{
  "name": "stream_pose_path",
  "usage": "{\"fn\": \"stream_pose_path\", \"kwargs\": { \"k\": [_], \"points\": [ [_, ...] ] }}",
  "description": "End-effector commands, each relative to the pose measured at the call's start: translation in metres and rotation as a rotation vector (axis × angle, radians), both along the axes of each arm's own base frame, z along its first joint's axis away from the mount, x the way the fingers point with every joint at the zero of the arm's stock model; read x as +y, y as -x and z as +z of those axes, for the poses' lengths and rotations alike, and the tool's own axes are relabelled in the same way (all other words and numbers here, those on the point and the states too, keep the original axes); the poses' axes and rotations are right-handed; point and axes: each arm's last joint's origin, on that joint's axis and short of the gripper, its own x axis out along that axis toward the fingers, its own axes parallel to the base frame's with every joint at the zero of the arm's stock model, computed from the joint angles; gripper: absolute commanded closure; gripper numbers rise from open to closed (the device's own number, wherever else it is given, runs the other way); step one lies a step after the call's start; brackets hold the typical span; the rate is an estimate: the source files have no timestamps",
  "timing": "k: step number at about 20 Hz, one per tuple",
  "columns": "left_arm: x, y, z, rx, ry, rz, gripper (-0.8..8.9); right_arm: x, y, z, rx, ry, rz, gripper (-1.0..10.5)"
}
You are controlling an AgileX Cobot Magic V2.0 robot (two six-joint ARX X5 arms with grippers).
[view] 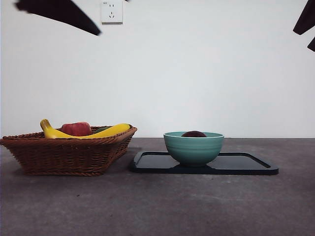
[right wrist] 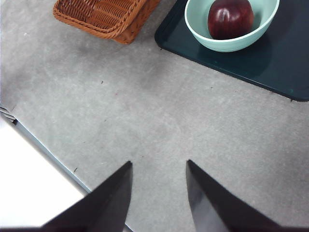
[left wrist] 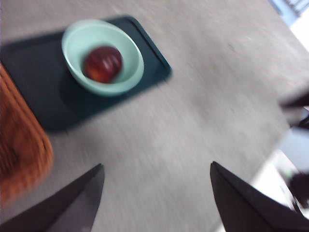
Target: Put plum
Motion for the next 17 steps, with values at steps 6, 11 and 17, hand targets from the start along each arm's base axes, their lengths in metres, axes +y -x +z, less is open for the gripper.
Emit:
{"fn": "stream_pose_path", "kwargs": {
  "k": [6,11,17],
  "points": [
    [-0.071,-0.091,0.004,0.014,-0.043,0.005,4.7,0.001,-0.001,0.001,0.003,-0.011,-0.002,7.7],
    [-0.11,-0.131,-0.019,0.019,-0.141,0.039,4.7,0.001,-0.001,0.001,0.004,-0.011,-0.002,7.7],
    [-0.143,-0.156,-0.057,0.042,-0.209,0.046,4.7,0.0,0.001,0.0,0.023,0.002,-0.005,7.7]
  ]
}}
